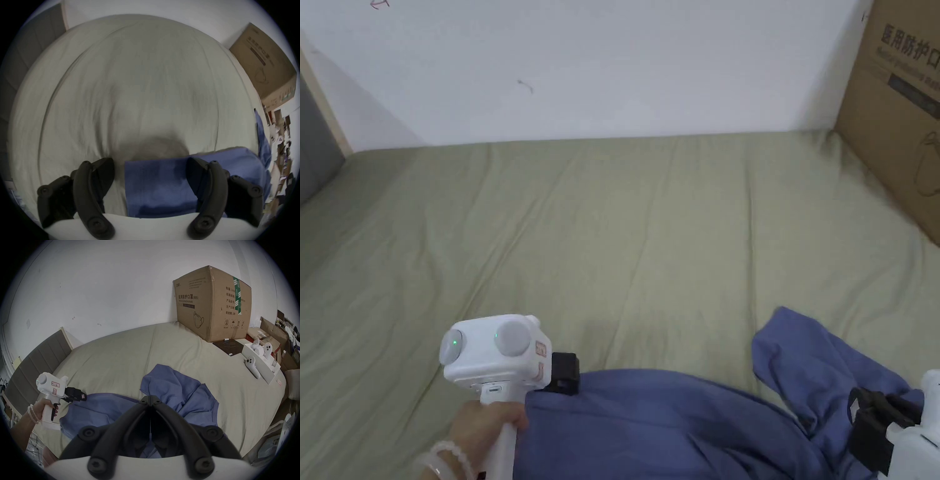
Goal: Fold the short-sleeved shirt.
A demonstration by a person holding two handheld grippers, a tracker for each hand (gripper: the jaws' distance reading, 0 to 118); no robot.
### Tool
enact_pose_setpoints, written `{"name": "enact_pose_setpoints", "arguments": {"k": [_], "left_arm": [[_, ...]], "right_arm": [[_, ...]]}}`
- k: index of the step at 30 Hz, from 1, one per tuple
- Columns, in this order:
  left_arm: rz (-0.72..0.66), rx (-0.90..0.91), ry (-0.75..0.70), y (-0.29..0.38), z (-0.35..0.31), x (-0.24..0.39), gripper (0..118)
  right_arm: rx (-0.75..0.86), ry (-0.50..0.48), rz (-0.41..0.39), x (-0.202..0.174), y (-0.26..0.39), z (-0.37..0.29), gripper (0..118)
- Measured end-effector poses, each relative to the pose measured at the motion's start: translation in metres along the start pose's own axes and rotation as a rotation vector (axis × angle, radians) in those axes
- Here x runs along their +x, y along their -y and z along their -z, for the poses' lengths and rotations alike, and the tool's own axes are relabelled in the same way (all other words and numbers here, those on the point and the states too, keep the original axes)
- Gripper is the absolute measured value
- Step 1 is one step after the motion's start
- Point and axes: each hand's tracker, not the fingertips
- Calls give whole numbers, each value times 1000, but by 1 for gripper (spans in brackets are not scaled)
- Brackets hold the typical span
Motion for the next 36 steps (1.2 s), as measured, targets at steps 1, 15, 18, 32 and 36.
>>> {"name": "enact_pose_setpoints", "arguments": {"k": [1, 15, 18, 32, 36], "left_arm": [[-1, 20, -32, 1, -9, 6, 84], [10, 167, 98, 10, -97, -8, 4], [-1, 204, 132, 9, -114, -7, 4], [0, 160, 106, 8, -97, -12, 4], [-2, 172, 104, 9, -111, -10, 4]], "right_arm": [[-6, 3, -2, 0, 0, 2, 0], [-21, -24, -56, 50, -71, 41, 7], [-117, -8, -128, 72, -99, 85, 75], [-577, 92, -150, 142, -57, 228, 86], [-541, 106, -146, 142, -73, 216, 0]]}}
